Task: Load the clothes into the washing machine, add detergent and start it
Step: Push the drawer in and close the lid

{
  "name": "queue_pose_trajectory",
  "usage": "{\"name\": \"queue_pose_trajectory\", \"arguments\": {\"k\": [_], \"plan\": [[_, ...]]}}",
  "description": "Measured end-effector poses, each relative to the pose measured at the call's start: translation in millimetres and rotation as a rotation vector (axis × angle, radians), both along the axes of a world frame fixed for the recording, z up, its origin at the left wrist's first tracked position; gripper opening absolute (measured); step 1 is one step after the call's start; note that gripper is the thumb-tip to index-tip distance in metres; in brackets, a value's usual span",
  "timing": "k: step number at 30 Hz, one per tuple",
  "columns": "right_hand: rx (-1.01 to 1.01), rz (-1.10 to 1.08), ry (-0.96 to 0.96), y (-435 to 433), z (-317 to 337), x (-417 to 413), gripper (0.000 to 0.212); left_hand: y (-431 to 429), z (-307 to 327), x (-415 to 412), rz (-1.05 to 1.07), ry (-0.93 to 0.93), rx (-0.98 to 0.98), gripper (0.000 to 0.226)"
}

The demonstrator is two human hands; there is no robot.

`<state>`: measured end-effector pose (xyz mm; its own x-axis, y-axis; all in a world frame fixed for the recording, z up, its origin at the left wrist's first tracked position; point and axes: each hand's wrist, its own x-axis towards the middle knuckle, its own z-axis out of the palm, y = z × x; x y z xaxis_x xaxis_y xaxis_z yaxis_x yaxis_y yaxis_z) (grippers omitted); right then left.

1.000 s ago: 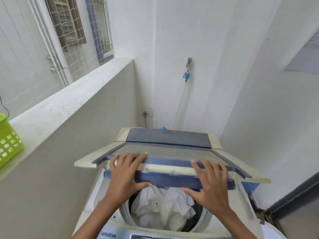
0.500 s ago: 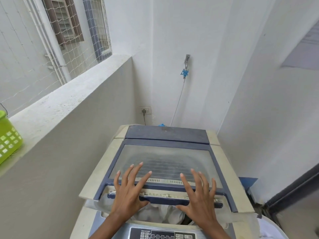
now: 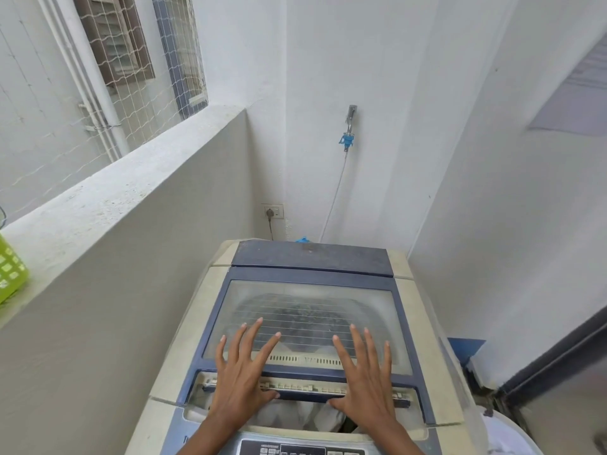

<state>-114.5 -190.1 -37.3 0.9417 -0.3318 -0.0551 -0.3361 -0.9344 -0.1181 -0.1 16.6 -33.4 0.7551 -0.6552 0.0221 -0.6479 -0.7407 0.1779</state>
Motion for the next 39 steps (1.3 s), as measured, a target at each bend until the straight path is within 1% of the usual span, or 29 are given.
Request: {"name": "queue_pose_trajectory", "arguments": {"k": [3, 5, 6, 8, 10, 12, 15, 19, 25, 28, 31, 33, 36, 37, 39], "plan": [[0.012, -0.02, 0.028, 0, 2, 2, 0.129, -4, -1, -6, -0.004, -0.045, 0.016, 0.114], [0.012, -0.032, 0.033, -2, 6, 1, 0.129, -3, -4, -11, -0.019, -0.072, 0.013, 0.094], [0.013, -0.04, 0.028, -4, 8, -1, 0.125, 0, -7, -13, -0.023, -0.083, -0.001, 0.082], [0.012, -0.051, 0.0, -7, 8, -6, 0.109, 5, -14, -15, -0.045, -0.094, -0.003, 0.065], [0.009, -0.058, -0.018, -8, 5, -10, 0.094, 9, -19, -14, -0.073, -0.113, 0.014, 0.06], [0.002, -0.08, -0.031, -7, 2, -10, 0.087, 8, -20, -14, -0.068, -0.134, 0.005, 0.061], [-0.029, -0.093, -0.041, -5, 1, -12, 0.082, 5, -19, -16, -0.045, -0.128, -0.016, 0.063], [-0.047, -0.078, -0.065, -7, -2, -13, 0.081, 5, -21, -17, -0.038, -0.12, -0.008, 0.063], [-0.038, -0.061, -0.109, -10, -9, -14, 0.08, 4, -20, -18, -0.046, -0.094, -0.057, 0.063], [-0.011, -0.058, -0.1, -9, -5, -15, 0.081, 5, -20, -18, -0.052, -0.082, -0.072, 0.064], [0.017, -0.047, -0.028, -9, 2, -14, 0.087, 7, -19, -15, -0.074, -0.059, -0.059, 0.066], [0.035, -0.044, -0.011, -8, 6, -15, 0.091, 9, -16, -17, -0.085, -0.027, -0.083, 0.071], [0.11, -0.006, 0.018, -9, 11, -16, 0.097, 15, -9, -30, -0.073, 0.047, -0.177, 0.084], [0.17, 0.002, 0.017, -10, 15, -17, 0.095, 20, -7, -38, -0.067, 0.051, -0.208, 0.085], [0.372, -0.017, -0.041, -11, 26, -25, 0.079, 33, -6, -56, -0.056, 0.03, -0.23, 0.079]]}}
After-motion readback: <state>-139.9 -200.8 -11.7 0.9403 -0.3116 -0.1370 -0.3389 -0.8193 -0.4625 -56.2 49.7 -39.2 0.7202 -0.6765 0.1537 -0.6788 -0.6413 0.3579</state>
